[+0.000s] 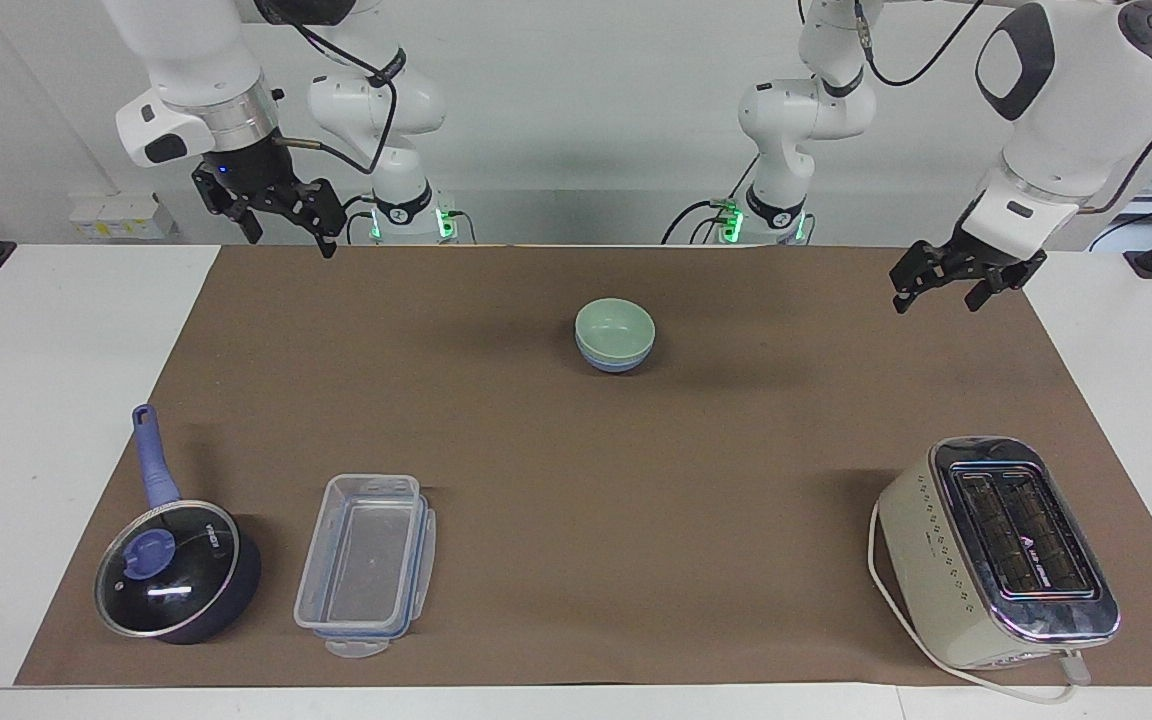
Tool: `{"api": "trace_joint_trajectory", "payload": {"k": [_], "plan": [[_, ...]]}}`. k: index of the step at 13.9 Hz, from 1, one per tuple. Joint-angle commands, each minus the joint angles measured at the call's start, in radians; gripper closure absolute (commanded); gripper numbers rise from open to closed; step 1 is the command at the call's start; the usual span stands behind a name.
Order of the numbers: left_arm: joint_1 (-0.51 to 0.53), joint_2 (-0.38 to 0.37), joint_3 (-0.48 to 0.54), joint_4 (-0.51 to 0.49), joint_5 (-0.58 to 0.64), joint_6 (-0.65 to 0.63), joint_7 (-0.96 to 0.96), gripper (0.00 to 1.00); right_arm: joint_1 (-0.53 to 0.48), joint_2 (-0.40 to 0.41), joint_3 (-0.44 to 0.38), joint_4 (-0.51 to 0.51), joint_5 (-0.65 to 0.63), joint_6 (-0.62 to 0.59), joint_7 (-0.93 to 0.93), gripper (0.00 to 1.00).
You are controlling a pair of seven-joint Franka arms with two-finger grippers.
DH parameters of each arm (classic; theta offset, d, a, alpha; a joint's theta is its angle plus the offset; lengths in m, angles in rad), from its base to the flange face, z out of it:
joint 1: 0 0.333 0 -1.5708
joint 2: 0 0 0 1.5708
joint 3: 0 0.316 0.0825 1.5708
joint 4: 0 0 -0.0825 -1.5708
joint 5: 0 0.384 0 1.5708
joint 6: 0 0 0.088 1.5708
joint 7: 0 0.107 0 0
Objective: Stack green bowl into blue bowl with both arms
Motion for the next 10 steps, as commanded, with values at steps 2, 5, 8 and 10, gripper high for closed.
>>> {"api": "trace_joint_trajectory", "payload": {"k": [2,5,8,10], "plan": [[0.013,0.003,-0.008,0.02,0.012,-0.024,0.006,0.0,-0.012,-0.057,-0.003,-0.085,0.011,0.053,-0.051,0.0],[0.013,0.003,-0.008,0.02,0.012,-0.024,0.006,0.0,-0.012,-0.068,-0.003,-0.111,0.011,0.103,-0.057,0.0],[0.013,0.003,-0.008,0.02,0.012,-0.024,0.006,0.0,-0.035,-0.071,-0.004,-0.128,0.011,0.142,-0.12,0.0],[0.013,0.003,-0.008,0.02,0.012,-0.024,0.006,0.0,-0.034,-0.071,-0.003,-0.128,0.011,0.14,-0.114,0.0]]}}
